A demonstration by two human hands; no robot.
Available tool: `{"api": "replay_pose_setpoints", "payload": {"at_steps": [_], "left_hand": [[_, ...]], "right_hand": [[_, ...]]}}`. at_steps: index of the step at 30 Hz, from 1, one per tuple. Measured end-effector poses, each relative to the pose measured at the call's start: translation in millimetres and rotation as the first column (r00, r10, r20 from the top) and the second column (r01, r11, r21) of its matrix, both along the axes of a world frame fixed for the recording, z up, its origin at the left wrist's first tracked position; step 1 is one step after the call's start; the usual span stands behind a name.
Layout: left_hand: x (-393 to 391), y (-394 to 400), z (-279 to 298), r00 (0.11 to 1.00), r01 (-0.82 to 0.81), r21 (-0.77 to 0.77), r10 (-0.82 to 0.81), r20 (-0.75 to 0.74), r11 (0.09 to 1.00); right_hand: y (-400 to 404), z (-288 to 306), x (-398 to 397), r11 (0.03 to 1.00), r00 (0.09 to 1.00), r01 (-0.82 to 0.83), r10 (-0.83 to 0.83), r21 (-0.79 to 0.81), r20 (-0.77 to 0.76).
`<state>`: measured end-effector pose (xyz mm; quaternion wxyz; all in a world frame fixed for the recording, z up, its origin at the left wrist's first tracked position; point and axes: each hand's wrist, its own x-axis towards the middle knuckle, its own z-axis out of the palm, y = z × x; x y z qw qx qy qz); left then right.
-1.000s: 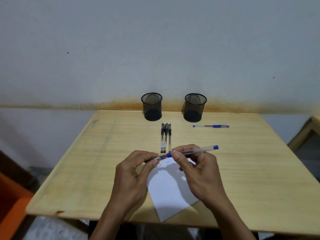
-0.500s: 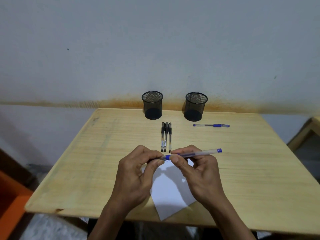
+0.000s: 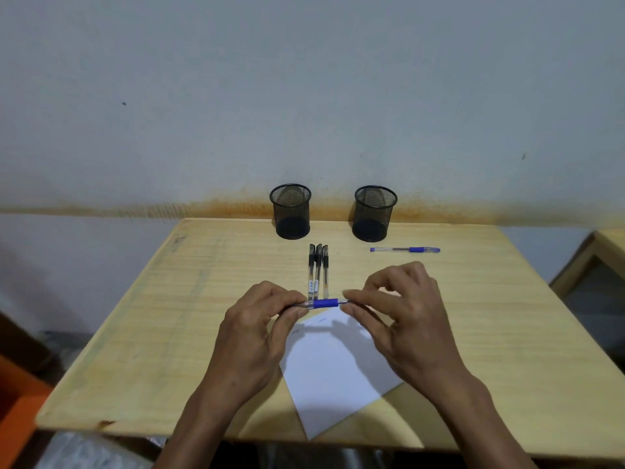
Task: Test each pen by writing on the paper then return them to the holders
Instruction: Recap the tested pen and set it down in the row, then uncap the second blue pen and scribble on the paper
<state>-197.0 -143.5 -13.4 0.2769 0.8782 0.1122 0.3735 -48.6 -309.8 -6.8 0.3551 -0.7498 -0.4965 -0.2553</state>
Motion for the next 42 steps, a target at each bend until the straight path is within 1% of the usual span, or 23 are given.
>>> {"api": "replay_pose_setpoints", "payload": {"at_steps": [2,4,6,7,10,12,14,18,19,21,25,29,31,33,35,36,39,42], "left_hand": [[2.8,2.3,-1.1,1.0,-0.002,-0.012,0.002,0.002,1.0],[7.2,6.6,-1.4,1.0,0.0,-0.023,0.0,0.002,1.0],[13.0,12.5,-3.0,1.0,0.002,-0.053,-0.002,-0.003,0.999],[15.8,16.5,-5.9,1.0,-0.01,-0.072,0.008,-0.029,0.997],[20.4,31.1,-21.8,0.978,-0.109,-0.094,0.09,-0.19,0.99],[18.0,39.0,-36.3,0.952,-0.162,-0.098,0.129,-0.279,0.982],[14.4,43.3,-52.3,0.928,-0.175,-0.028,0.155,-0.34,0.984],[9.5,47.4,-75.5,0.897,-0.167,0.066,0.18,-0.403,0.984],[9.3,48.3,-77.1,0.895,-0.165,0.085,0.185,-0.406,0.983],[9.3,49.1,-78.2,0.896,-0.159,0.11,0.19,-0.402,0.981],[9.9,51.5,-82.2,0.889,-0.152,0.146,0.2,-0.412,0.977],[10.2,53.8,-85.7,0.882,-0.148,0.156,0.202,-0.426,0.977],[10.3,54.5,-86.8,0.882,-0.143,0.161,0.2,-0.428,0.976],[10.7,55.0,-87.8,0.881,-0.14,0.168,0.2,-0.429,0.976],[11.2,55.4,-88.2,0.881,-0.139,0.169,0.2,-0.429,0.976],[11.1,55.6,-88.2,0.881,-0.139,0.17,0.2,-0.428,0.976],[10.6,55.2,-88.2,0.88,-0.14,0.176,0.204,-0.429,0.974],[10.7,53.3,-86.9,0.886,-0.149,0.175,0.21,-0.414,0.973]], "right_hand": [[2.9,-1.6,1.9,0.998,0.997,0.036,-0.032,-0.051,0.075],[5.8,-3.1,3.7,0.995,0.996,0.057,-0.05,-0.085,0.078],[11.7,-6.9,6.1,0.991,0.998,0.066,-0.063,-0.115,0.027],[15.4,-9.6,7.9,0.989,0.997,0.074,-0.076,-0.13,-0.012],[28.7,-16.5,16.7,0.979,0.96,0.151,-0.179,-0.14,-0.214],[39.5,-18.6,24.7,0.965,0.88,0.223,-0.26,-0.136,-0.399],[51.8,-18.0,32.6,0.939,0.775,0.298,-0.344,-0.173,-0.53],[78.2,-19.9,45.1,0.856,0.602,0.399,-0.514,-0.327,-0.611],[84.2,-22.3,47.1,0.837,0.569,0.411,-0.546,-0.362,-0.615],[94.3,-28.8,49.3,0.805,0.533,0.424,-0.592,-0.414,-0.605],[107.9,-41.8,47.8,0.756,0.545,0.44,-0.654,-0.486,-0.524],[106.2,-45.2,46.1,0.741,0.602,0.447,-0.663,-0.501,-0.445],[101.5,-41.7,50.3,0.747,0.596,0.465,-0.661,-0.476,-0.455],[96.0,-38.9,65.3,0.756,0.587,0.509,-0.655,-0.412,-0.476],[87.9,-39.4,90.2,0.751,0.612,0.541,-0.66,-0.378,-0.436],[83.2,-40.4,104.1,0.745,0.64,0.538,-0.666,-0.394,-0.384],[70.2,-43.7,141.1,0.699,0.714,0.496,-0.666,-0.515,-0.217],[62.9,-45.8,162.7,0.659,0.746,0.459,-0.65,-0.596,-0.145]]}}
